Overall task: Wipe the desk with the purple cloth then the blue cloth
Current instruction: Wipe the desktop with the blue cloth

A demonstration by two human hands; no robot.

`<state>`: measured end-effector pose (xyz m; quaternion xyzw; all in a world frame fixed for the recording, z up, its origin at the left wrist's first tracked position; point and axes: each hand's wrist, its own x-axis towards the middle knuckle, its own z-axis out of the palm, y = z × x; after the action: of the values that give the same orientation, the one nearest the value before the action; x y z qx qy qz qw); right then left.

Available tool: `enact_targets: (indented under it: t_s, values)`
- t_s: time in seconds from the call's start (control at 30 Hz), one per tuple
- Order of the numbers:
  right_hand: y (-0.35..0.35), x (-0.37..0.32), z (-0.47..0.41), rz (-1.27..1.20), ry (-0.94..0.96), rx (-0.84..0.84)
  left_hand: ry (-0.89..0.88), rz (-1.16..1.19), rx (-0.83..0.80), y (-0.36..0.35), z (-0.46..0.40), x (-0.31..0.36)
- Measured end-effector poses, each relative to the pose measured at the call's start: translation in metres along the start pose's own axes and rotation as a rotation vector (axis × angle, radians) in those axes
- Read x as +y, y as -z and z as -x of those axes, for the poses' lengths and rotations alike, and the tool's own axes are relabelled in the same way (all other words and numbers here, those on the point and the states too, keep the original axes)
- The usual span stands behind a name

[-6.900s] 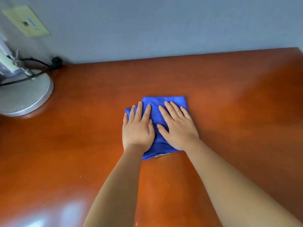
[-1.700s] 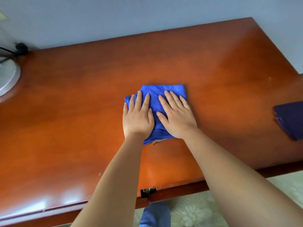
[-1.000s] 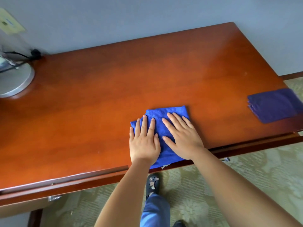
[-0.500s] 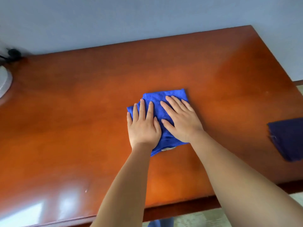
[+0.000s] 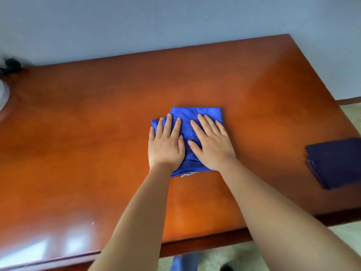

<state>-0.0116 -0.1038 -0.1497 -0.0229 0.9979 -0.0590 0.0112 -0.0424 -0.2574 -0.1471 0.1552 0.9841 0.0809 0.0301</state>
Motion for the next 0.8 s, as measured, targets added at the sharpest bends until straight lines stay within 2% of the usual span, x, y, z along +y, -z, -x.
enact_targets:
  t_s: [0.23,0.4,0.6,0.8]
  values:
    - [-0.001,0.002,0.097,-0.053,0.038,-0.022,0.024,0.007,-0.080,-0.005,0.097,0.034]
    - [0.000,0.004,0.138,-0.079,0.047,-0.023,0.037,0.013,-0.068,-0.008,0.135,0.051]
    - [-0.003,0.010,0.116,-0.108,0.094,0.008,0.081,0.041,-0.020,-0.010,0.123,0.050]
    - [-0.002,0.014,0.060,-0.121,0.087,0.025,0.118,0.068,0.017,-0.005,0.070,0.041]
